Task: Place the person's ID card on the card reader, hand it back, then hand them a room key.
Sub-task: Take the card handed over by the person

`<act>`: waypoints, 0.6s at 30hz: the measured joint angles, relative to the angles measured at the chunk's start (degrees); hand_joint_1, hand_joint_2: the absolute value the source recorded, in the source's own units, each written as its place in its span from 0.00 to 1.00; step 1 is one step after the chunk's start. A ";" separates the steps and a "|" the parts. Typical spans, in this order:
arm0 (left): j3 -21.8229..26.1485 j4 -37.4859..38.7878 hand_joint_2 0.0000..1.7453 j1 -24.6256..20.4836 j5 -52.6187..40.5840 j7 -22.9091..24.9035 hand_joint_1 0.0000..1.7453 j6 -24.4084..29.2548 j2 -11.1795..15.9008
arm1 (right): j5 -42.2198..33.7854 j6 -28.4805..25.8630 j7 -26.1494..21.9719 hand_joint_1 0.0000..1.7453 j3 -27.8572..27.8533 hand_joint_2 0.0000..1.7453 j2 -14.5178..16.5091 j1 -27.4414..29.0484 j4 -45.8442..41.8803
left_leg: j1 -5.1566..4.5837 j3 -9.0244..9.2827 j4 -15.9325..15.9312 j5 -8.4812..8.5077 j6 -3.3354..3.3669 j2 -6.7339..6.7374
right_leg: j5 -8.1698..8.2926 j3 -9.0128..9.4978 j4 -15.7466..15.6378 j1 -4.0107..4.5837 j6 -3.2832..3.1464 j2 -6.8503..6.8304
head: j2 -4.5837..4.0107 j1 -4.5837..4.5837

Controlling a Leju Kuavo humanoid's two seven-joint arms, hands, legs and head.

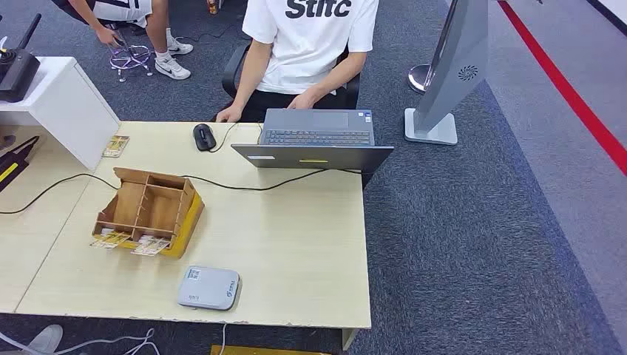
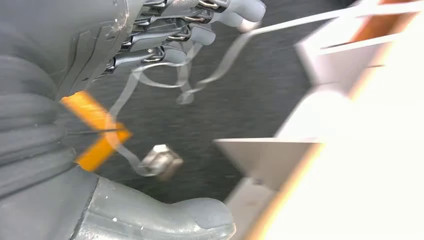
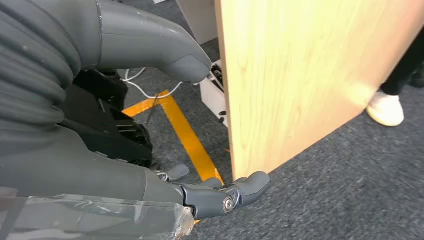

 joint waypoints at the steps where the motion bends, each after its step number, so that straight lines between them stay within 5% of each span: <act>1: 0.12 -1.02 1.00 0.00 -0.10 -0.15 0.00 -0.05 -0.07 | 0.11 0.01 -0.18 0.00 -0.14 1.00 0.07 -0.03 0.01 | 0.00 0.00 0.00 0.00 0.00 0.00 | 0.00 0.00 0.00 0.00 0.00 0.00 | 0.00 0.00; 18: 3.27 -36.15 1.00 -0.75 -8.95 -3.33 0.00 -2.14 -2.14 | 2.16 2.08 -3.53 0.00 -6.01 1.00 1.48 -1.10 0.28 | 0.00 0.01 0.00 0.00 0.00 0.01 | 0.00 -0.01 0.00 0.00 0.00 0.02 | 0.00 -0.01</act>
